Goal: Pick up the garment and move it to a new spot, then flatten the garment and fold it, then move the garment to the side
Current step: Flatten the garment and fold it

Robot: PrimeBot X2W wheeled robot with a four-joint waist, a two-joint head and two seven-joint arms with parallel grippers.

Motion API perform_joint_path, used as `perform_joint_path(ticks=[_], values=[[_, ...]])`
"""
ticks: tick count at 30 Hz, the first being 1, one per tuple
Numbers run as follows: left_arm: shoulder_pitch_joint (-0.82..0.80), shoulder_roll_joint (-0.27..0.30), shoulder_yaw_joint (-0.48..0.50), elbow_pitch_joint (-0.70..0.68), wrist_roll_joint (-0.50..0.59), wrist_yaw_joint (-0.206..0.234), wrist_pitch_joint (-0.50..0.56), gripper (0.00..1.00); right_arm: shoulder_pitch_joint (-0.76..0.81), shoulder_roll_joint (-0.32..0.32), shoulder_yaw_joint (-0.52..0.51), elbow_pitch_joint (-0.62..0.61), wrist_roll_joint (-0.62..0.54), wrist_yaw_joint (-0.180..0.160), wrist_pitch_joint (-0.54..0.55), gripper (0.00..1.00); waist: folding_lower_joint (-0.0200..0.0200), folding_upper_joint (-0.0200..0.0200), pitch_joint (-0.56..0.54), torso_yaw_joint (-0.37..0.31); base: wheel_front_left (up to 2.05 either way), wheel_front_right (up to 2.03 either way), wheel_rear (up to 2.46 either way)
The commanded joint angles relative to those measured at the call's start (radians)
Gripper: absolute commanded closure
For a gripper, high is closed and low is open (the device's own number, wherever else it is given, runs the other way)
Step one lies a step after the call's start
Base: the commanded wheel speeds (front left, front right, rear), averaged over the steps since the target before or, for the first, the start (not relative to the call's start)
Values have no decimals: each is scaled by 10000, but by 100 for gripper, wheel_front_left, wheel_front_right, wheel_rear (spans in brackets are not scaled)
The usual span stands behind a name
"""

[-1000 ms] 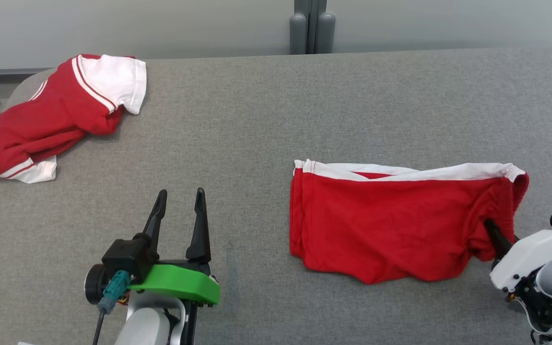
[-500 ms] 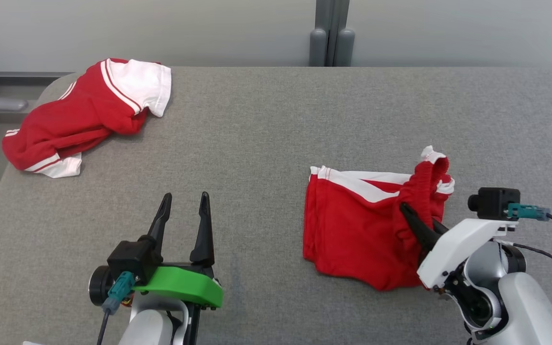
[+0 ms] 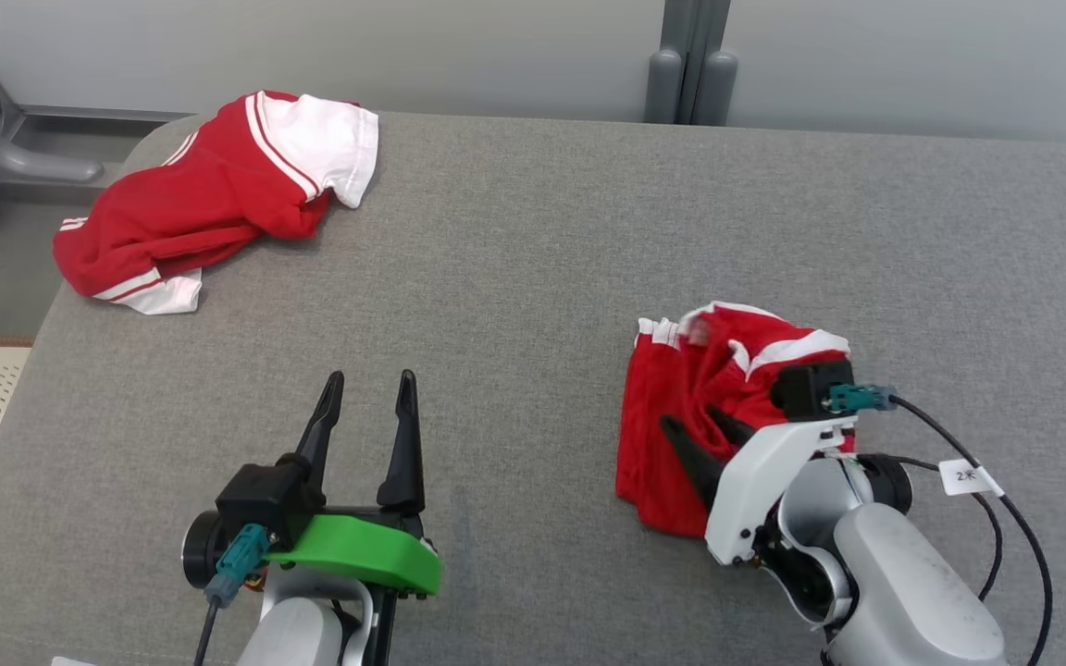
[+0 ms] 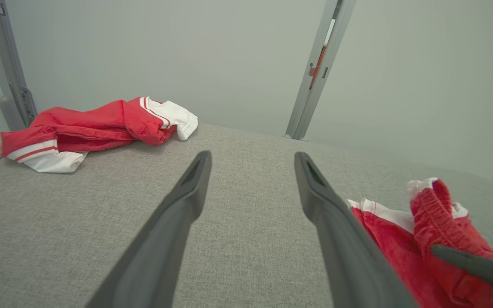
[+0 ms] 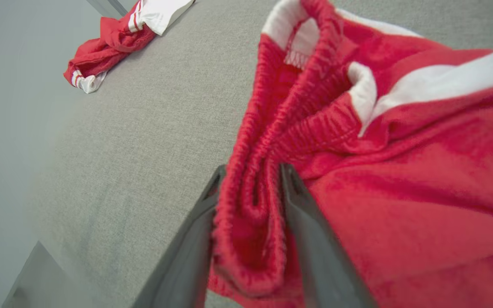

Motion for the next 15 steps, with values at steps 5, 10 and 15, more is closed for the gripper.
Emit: perform_joint_path(ticks=[5, 10, 15], values=[[-79, 14, 6, -65, -121, 106, -3, 0, -339, -104, 830, 214, -983, 0, -662, 0, 0, 0, 71, 4, 0, 0, 0], [-86, 14, 58, -61, -123, 95, -3, 0, -309, -178, 1315, -164, -908, -5, -995, 0, 0, 0, 80, -212, 0, 0, 0], [-246, 15, -24, -43, -83, 55, -3, 0, -286, -322, 926, -616, -1220, -3, -1757, 0, 0, 0, 1, -547, 0, 0, 0]])
